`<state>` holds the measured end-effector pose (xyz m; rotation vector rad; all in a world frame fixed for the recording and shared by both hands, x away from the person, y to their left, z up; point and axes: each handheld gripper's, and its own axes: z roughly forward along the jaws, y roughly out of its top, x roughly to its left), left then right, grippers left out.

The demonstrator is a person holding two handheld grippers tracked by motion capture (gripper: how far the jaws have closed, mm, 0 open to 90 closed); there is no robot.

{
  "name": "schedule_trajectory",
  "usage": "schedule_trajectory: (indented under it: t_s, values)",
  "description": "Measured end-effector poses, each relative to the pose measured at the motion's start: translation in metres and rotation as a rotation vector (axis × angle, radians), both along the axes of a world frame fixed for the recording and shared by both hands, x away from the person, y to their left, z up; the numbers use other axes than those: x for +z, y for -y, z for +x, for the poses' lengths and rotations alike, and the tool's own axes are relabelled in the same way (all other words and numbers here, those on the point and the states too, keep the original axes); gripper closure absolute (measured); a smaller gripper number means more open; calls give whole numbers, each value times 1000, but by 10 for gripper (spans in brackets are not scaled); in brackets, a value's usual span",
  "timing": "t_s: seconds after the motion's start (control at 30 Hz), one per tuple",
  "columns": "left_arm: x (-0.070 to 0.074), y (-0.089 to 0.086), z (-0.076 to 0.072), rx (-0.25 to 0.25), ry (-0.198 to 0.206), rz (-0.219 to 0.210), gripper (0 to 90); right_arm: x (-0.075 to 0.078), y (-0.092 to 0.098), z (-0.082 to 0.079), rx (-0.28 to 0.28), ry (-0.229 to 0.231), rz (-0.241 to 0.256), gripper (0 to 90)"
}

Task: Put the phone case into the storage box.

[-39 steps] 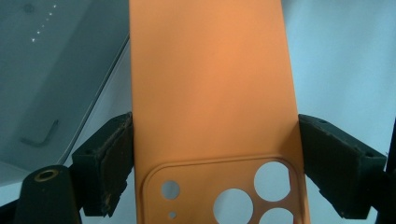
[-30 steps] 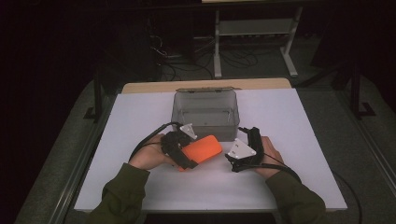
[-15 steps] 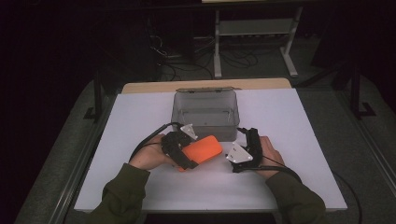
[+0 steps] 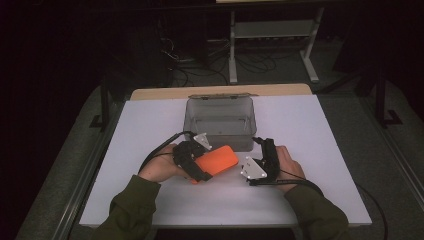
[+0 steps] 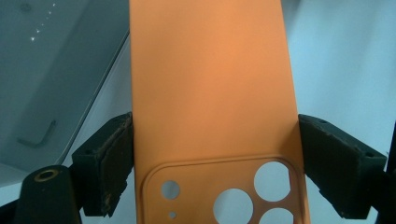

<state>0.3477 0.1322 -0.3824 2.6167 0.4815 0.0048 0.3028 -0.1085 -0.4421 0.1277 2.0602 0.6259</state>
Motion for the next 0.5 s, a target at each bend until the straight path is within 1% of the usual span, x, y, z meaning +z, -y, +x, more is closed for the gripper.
schedule_trajectory:
  t_s: [0.13, 0.17, 0.27, 0.33, 0.4, 0.5]
  values:
    - [0, 0, 0, -2, 0, 0, 146, 0, -1, -1, 6, 14, -14, 0]
    - [0, 0, 0, 0, -1, -2, 146, -1, -1, -1, 8, 23, -28, 0]
    - [0, 0, 0, 3, -2, -2, 146, -1, -2, -2, 11, 30, -33, 0]
    - [0, 0, 0, 3, -3, -3, 146, -1, -3, -3, 15, 45, -45, 0]
    - [0, 0, 0, 3, -3, -3, 146, -1, -3, -3, 15, 47, -50, 0]
    - [0, 0, 0, 2, -3, -1, 146, -1, -3, -4, 20, 63, -61, 0]
